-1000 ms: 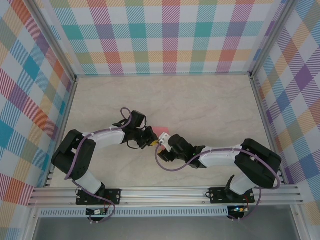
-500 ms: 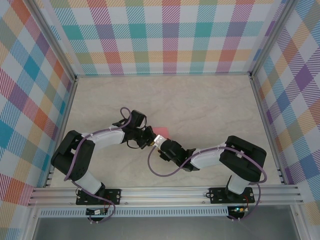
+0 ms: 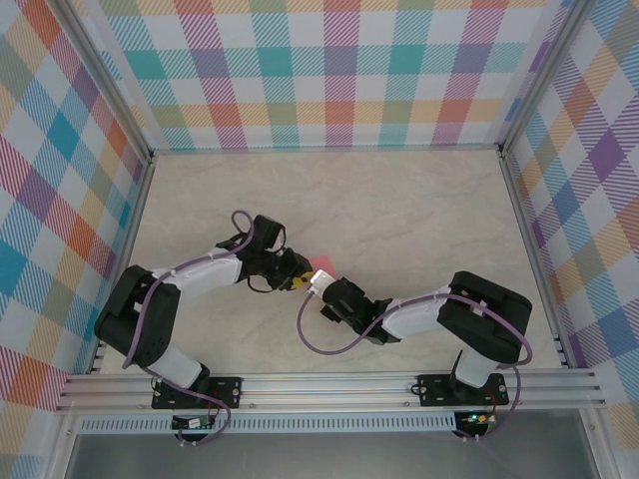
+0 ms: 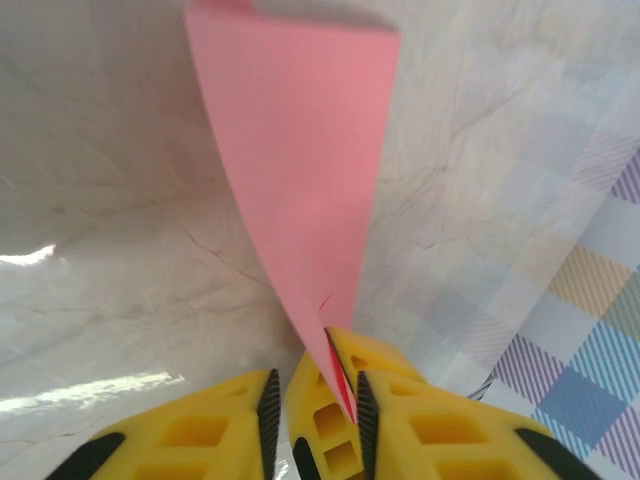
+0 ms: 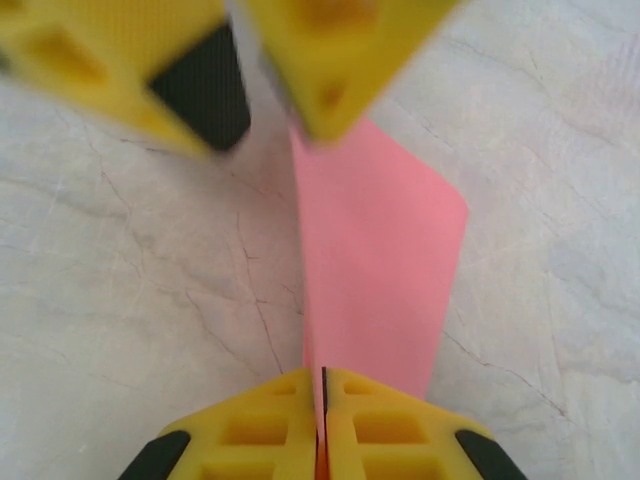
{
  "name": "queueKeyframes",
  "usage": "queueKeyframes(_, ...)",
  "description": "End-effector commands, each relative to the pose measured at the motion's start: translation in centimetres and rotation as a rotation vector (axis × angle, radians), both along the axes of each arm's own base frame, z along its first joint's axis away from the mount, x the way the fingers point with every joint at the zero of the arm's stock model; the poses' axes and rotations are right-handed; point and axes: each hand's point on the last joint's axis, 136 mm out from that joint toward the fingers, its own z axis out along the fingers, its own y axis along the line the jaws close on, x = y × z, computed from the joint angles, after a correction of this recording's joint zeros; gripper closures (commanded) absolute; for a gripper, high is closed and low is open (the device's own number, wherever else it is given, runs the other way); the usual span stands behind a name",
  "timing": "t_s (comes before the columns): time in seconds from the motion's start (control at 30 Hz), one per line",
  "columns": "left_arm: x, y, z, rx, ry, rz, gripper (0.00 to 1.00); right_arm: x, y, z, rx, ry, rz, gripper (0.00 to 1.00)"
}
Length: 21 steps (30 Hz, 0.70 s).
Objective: Fold a paper plane with a square sheet of paper (pick it up from the middle)
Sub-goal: Fold the wing for the fifth time at the center of the table.
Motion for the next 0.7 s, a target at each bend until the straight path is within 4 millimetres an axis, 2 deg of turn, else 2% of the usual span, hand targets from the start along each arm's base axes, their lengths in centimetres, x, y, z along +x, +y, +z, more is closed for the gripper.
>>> queueKeyframes(0.0,0.7,2.0,1.9,0.017,-0.038,0.034,0.64,-0.5,0.6,0.6,0.118,0.076,0.001,0.94)
queueKeyframes(0.13,0.7,3.6,2.2,0.020,-0.071,0.073,0.55,-1.0,1.0,1.4,0.281,0.210,0.000,0.96)
queueKeyframes(0.2,0.9,3.6,2.6,0.000,-0.109,0.079,0.53,-1.1,1.2,1.7,0.347,0.275,-0.004,0.97)
queueKeyframes(0.43,0.1,2.8,2.7,-0.110,-0.188,0.071,0.53,-1.7,2.2,2.7,0.567,0.508,-0.012,0.98)
queueKeyframes(0.67,-1.6,1.3,1.0,-0.195,-0.214,0.038,0.57,-1.6,3.1,2.8,0.706,0.696,-0.051,1.00)
